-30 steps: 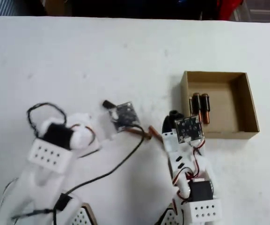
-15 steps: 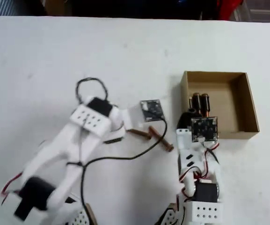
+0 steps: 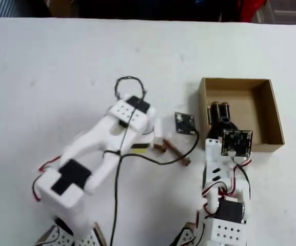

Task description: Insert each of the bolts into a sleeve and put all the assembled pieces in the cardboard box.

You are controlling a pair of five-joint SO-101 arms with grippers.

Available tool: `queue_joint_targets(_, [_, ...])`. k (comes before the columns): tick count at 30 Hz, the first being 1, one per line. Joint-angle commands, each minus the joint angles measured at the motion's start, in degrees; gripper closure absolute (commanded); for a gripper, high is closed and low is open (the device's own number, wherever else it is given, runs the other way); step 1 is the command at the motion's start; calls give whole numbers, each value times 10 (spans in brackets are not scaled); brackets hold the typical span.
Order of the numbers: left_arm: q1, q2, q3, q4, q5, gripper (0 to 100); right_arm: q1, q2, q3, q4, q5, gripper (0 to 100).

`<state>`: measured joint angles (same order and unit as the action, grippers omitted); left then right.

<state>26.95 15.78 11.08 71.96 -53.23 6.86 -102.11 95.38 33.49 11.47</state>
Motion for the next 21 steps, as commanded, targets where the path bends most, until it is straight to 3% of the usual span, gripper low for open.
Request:
queue_joint_targets(1, [21, 23, -50, -7, -5, 829, 4, -10, 3, -15, 6, 978])
queue_joint_targets(21, [48, 134, -161, -9, 0, 828, 5, -10, 11, -17, 7, 978])
